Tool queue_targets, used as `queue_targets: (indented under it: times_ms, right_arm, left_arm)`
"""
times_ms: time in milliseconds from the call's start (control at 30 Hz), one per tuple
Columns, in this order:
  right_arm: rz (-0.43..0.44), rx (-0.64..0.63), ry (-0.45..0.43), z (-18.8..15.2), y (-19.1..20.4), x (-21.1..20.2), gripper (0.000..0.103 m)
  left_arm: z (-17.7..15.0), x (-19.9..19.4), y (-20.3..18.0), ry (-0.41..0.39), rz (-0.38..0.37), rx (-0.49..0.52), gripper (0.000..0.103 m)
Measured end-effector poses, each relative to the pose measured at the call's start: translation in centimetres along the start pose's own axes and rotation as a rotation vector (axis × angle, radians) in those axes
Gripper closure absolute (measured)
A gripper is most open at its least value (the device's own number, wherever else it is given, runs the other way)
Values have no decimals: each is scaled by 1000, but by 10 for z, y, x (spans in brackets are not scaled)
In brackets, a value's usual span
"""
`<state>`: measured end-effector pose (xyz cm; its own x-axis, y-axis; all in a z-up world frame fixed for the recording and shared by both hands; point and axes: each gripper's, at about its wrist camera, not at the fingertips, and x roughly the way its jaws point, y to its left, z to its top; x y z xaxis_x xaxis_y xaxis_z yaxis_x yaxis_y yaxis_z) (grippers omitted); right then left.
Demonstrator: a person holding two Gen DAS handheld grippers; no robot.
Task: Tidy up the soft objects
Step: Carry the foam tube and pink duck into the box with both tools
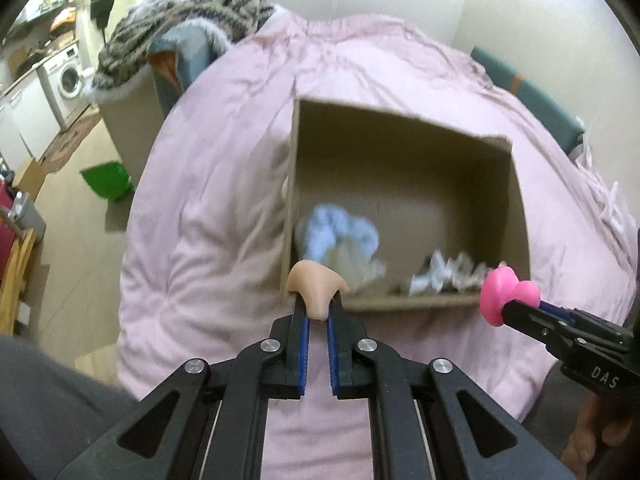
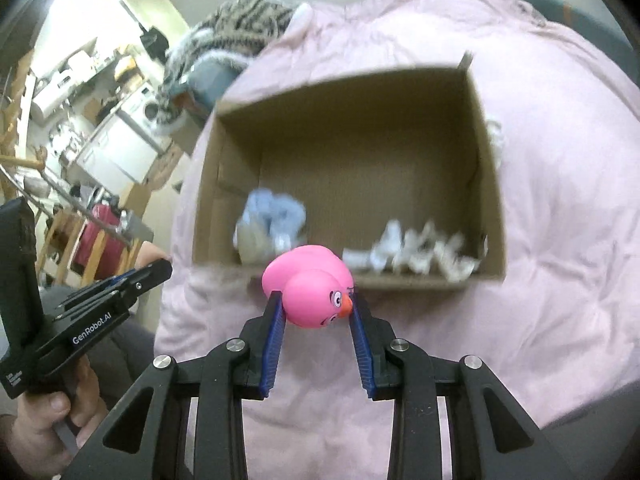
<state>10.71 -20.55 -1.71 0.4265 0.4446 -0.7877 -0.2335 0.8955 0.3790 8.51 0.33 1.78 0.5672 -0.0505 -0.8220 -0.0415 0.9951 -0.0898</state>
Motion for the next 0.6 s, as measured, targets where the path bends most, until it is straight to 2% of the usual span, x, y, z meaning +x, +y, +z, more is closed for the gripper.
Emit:
queue_targets:
  times_ms: [100,267,500,600]
  right_arm:
    - [-28,-1,-50,14,-7,-5,69]
    - [-55,38,-71,30,-25,7,69]
    - [-109,67,-29,28,-44,37,69]
    - [-115,76,2,23,-47,47,69]
  left_arm:
    - [18,3,-9,-33,-11,33,95]
    - [40,20,-23,-54,-18,82,95]
    - [39,59,-34,-44,-72,102,95]
    - [35,74,-34,-13,-59,97,95]
